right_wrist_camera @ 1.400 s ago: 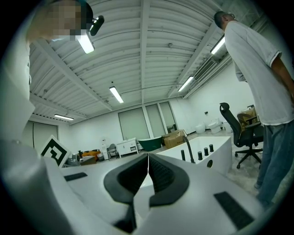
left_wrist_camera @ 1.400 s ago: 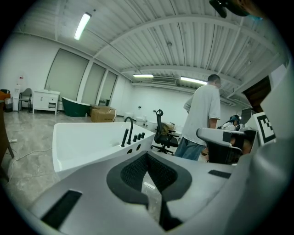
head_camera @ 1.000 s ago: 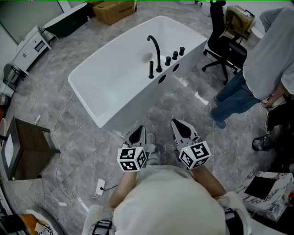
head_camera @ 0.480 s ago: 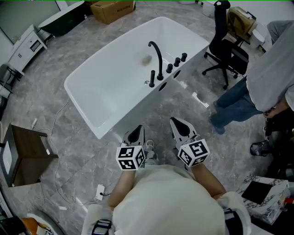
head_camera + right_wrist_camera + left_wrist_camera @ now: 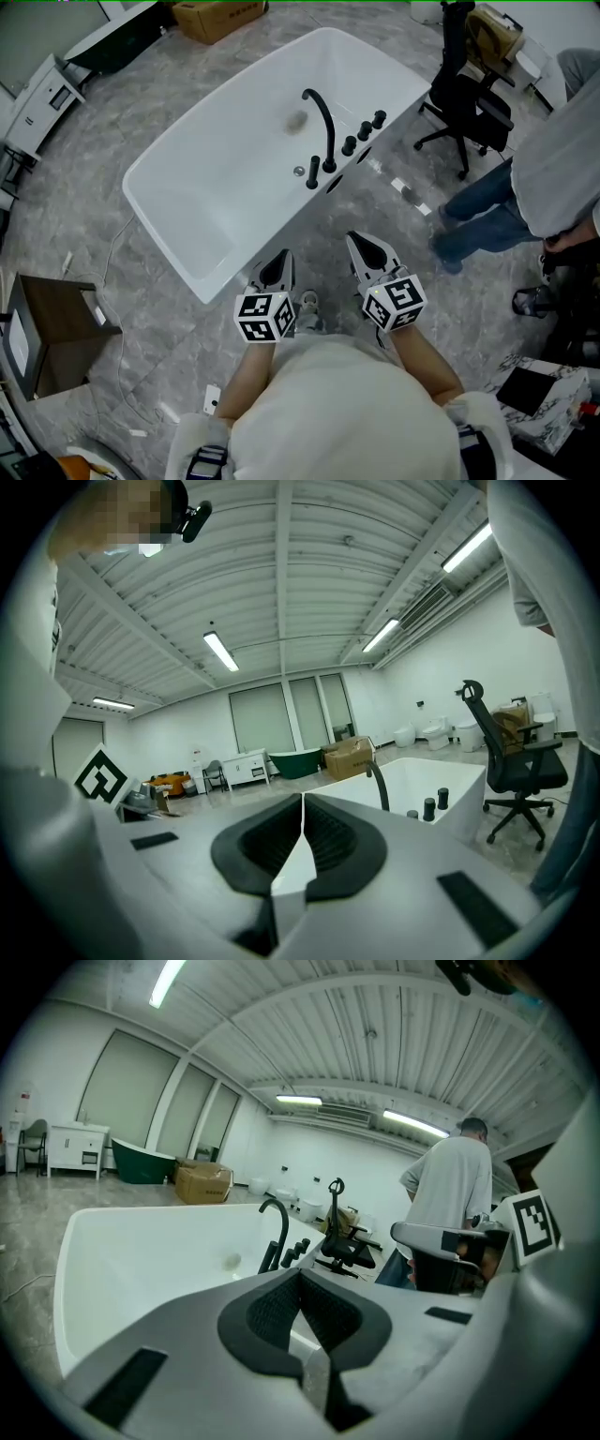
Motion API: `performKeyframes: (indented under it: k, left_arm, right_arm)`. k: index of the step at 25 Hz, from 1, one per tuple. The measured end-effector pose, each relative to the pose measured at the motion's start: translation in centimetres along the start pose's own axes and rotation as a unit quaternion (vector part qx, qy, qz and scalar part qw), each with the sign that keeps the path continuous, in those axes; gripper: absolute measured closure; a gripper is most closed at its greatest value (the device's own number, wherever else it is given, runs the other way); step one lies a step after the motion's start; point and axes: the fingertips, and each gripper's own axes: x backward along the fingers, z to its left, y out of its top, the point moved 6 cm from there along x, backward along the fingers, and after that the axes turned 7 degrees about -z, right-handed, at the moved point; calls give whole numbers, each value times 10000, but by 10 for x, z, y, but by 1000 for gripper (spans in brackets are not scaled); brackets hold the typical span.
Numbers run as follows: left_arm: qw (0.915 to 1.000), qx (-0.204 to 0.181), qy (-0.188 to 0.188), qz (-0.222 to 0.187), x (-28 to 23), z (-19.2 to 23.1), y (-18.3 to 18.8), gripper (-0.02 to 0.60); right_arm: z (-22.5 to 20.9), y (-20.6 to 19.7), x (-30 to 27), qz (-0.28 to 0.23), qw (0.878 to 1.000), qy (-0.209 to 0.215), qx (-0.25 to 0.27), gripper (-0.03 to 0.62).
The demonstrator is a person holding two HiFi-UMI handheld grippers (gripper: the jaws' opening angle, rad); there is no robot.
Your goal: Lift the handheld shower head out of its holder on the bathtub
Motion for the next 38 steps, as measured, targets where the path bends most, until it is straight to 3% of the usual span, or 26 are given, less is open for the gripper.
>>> performKeyframes:
  k: [10,28,30,32,38]
  left_arm:
    - [9997,113,-67,225,-51,39,5,560]
    - [9961,438,188,744,-107,100,-23,560]
    - [9957,452,202,788,-112,104,-26,561]
    - [9952,465,209,836,-116,106,-29,560]
    - [9934,526,292,975,-125,116,-39,560]
  right_arm:
    - [-39,-27,-78,387,9991,-187,12,572]
    - [-113,-130,-220,1484,9888,-96,133,569]
    - [-123,-143,-233,1578,9872,-114,190,547]
    - [-133,-157,-243,1725,9847,-165,197,445]
    - [-154,-190,-272,2118,9765,-300,264,379]
